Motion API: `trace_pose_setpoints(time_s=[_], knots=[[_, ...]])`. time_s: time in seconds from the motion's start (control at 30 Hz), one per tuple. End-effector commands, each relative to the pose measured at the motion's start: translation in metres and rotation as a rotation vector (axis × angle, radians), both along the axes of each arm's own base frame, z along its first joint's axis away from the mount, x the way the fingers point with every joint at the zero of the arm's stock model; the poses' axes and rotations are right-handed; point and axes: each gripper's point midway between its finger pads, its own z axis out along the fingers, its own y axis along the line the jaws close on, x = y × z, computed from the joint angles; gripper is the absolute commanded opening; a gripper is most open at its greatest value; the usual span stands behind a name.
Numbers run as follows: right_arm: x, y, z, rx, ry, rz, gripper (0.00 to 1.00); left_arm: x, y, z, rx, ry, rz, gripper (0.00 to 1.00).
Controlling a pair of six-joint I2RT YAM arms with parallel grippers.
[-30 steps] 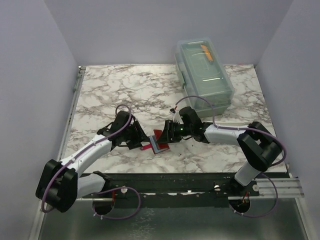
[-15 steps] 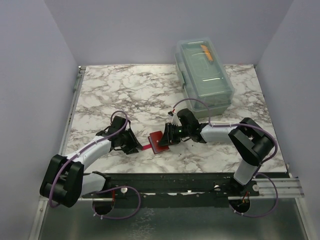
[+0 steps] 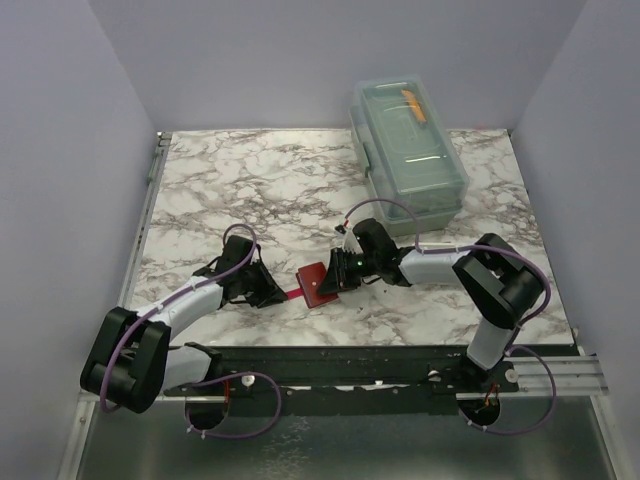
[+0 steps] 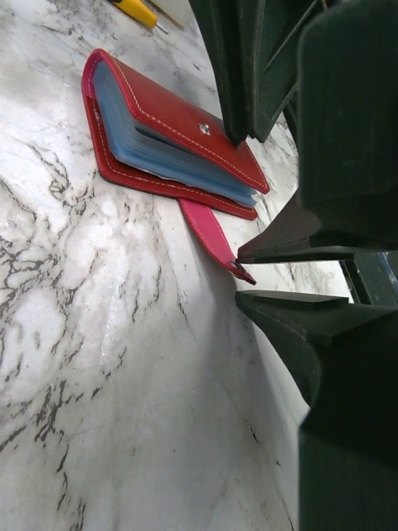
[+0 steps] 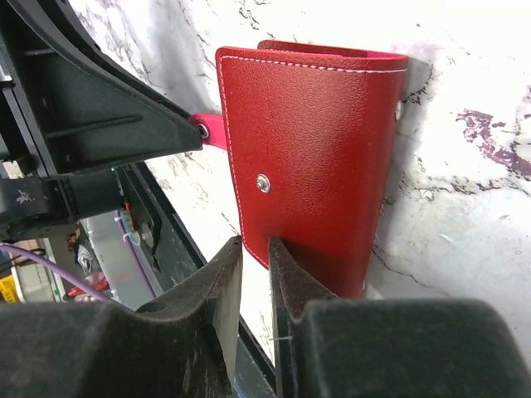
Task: Put the credit cards into the card holder
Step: Close the card holder at the center of the board.
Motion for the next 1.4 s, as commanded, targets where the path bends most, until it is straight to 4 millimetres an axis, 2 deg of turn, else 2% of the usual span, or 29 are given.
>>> trace_pose_setpoints(time_s=[0.0,0.2,0.37,0.57,0.67,0.8,1.03,1.37], knots=[[-0.003,0.003,-0.006,0.006,-0.002,0.032,0.22,0.007,-0.003,0.005,-0.019,-0.041,-0.013,0.23],[-0.004,0.003,-0.008,0.001,0.002,0.035,0.19,0.013,-0.003,0.011,-0.014,-0.086,-0.028,0.16],[0.001,0.002,-0.008,-0.021,-0.016,0.028,0.17,0.013,-0.007,0.013,-0.019,-0.095,-0.072,0.0],[0.014,-0.006,-0.002,-0.101,-0.095,0.003,0.17,0.018,-0.013,0.027,-0.045,-0.146,-0.129,0.0],[0.021,-0.009,0.001,-0.145,-0.112,-0.014,0.2,0.02,-0.017,0.034,-0.062,-0.166,-0.149,0.0],[0.028,-0.009,-0.008,-0.181,-0.132,0.001,0.22,0.023,-0.024,0.045,-0.086,-0.194,-0.183,0.0],[0.018,0.002,-0.03,-0.185,-0.096,0.042,0.19,0.027,-0.043,0.06,-0.131,-0.249,-0.275,0.0],[0.022,0.002,-0.025,-0.189,-0.107,0.019,0.19,0.034,-0.063,0.058,-0.111,-0.266,-0.343,0.0]])
